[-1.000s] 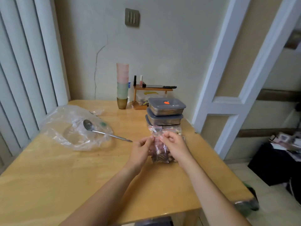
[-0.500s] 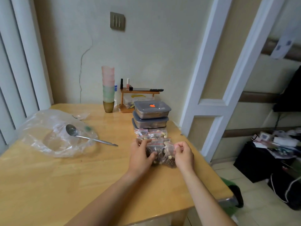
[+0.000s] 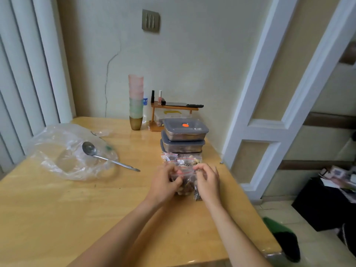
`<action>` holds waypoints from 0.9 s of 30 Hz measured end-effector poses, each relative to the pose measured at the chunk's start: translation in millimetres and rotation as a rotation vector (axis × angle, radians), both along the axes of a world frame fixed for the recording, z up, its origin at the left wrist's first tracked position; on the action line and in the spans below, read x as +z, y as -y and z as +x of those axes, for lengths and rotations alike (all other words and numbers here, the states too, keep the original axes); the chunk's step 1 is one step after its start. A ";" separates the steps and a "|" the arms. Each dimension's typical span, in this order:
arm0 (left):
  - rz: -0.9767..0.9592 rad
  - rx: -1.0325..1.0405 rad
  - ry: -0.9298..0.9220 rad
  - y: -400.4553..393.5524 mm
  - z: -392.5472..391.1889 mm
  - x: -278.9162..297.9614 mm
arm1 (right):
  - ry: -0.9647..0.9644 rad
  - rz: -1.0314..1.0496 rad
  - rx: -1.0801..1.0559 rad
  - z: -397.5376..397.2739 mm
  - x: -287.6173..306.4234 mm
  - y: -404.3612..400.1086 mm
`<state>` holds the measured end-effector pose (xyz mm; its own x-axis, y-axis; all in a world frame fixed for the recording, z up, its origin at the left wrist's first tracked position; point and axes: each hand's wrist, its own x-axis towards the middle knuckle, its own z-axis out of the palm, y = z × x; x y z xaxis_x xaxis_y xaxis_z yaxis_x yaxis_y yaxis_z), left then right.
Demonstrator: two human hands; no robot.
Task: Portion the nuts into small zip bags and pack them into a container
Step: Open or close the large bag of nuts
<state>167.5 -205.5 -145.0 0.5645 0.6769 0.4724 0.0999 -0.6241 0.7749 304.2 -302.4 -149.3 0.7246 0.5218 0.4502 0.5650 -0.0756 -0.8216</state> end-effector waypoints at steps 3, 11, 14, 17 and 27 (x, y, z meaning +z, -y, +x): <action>-0.093 -0.029 0.004 1.5 -3.2 5.8 | 0.177 -0.026 -0.004 -6.4 1.0 0.5; -0.178 0.027 0.114 -11.3 -33.8 13.5 | 0.133 0.043 0.332 -27.4 23.8 -4.3; -0.233 0.030 0.131 -18.0 -47.6 17.2 | -0.005 0.031 0.428 -39.7 26.5 -18.7; -0.283 0.018 0.154 -24.4 -62.3 21.5 | -0.103 0.040 0.440 -52.4 27.4 -32.0; -0.311 0.029 0.100 -41.9 -107.8 19.1 | -0.202 -0.012 0.530 -90.7 15.4 -60.2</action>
